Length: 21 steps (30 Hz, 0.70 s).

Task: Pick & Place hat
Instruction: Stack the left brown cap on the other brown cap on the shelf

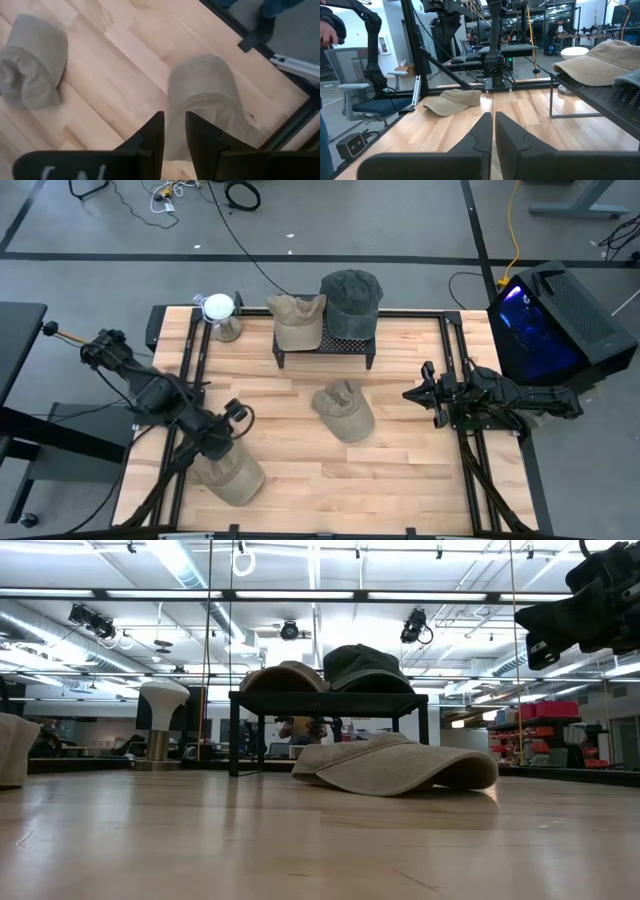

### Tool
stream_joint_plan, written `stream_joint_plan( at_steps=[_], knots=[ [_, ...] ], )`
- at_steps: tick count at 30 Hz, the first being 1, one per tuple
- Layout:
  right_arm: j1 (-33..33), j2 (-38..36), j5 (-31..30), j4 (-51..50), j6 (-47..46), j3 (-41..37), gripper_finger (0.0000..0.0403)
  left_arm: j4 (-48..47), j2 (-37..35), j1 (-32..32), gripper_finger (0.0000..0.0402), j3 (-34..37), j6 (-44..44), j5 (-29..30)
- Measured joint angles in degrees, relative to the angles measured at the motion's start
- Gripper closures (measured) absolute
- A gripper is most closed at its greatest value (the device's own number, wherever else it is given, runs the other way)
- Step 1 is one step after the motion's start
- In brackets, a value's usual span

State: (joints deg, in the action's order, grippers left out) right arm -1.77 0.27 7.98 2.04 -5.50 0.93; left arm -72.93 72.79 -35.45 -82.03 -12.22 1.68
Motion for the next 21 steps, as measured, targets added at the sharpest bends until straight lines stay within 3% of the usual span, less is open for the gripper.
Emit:
stream_joint_plan(
  at_steps=[11,21],
  knots=[
    [0.00,0.02,0.00,0.01,0.00,0.00,0.0378,3.36,-0.11,-4.10,0.0310,10.35,3.86,1.08],
    [-0.01,0.00,-0.01,0.00,0.02,0.00,0.0378,10.34,-0.11,-6.13,0.0207,18.27,5.62,1.07]
  ],
)
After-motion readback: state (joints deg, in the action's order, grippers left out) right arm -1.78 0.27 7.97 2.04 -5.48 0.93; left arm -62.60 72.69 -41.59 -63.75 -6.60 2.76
